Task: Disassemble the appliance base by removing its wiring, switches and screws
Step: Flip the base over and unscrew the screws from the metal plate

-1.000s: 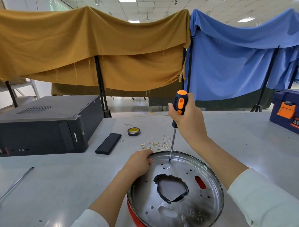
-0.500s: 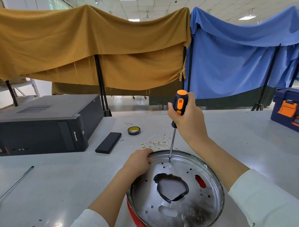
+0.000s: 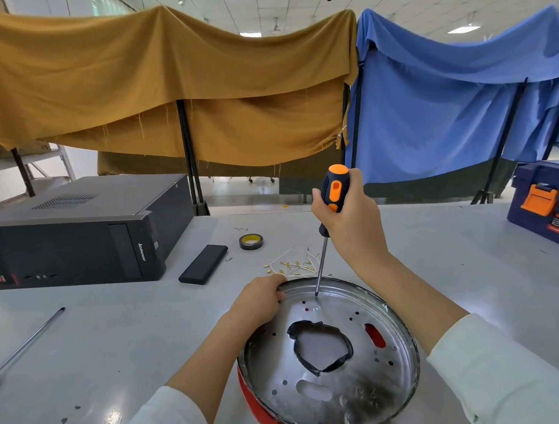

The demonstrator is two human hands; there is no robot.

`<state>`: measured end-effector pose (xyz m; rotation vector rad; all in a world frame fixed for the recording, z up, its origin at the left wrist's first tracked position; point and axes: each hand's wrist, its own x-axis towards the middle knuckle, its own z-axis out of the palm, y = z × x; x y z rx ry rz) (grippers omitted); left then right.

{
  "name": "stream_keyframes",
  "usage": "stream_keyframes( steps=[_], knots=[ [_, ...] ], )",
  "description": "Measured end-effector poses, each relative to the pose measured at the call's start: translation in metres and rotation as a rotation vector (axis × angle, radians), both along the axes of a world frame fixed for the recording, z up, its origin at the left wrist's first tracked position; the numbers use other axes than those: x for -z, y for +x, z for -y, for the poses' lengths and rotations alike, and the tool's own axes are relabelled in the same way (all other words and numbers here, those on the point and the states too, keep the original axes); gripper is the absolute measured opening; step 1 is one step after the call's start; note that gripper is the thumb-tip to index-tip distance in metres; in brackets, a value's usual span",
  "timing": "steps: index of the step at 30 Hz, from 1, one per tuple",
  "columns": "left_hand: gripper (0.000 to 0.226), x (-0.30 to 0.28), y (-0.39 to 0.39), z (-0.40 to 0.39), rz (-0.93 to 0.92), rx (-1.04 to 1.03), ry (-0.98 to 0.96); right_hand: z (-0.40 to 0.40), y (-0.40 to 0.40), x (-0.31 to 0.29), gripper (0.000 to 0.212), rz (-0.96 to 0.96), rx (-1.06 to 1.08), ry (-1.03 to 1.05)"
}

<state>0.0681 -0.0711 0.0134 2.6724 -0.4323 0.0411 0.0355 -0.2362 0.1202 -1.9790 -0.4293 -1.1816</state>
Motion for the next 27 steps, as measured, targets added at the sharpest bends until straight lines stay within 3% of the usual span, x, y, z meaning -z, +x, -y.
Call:
stream_keyframes(
  steps=[17,27],
  knots=[
    [0.039,-0.003,-0.002,0.000,-0.006,0.004,0.018,-0.013,-0.001,-0.004,0.027,-0.070,0.108,-0.015],
    [0.037,0.000,-0.002,-0.001,-0.001,0.013,0.006,-0.016,0.011,-0.011,0.029,-0.189,0.412,0.018]
  ],
)
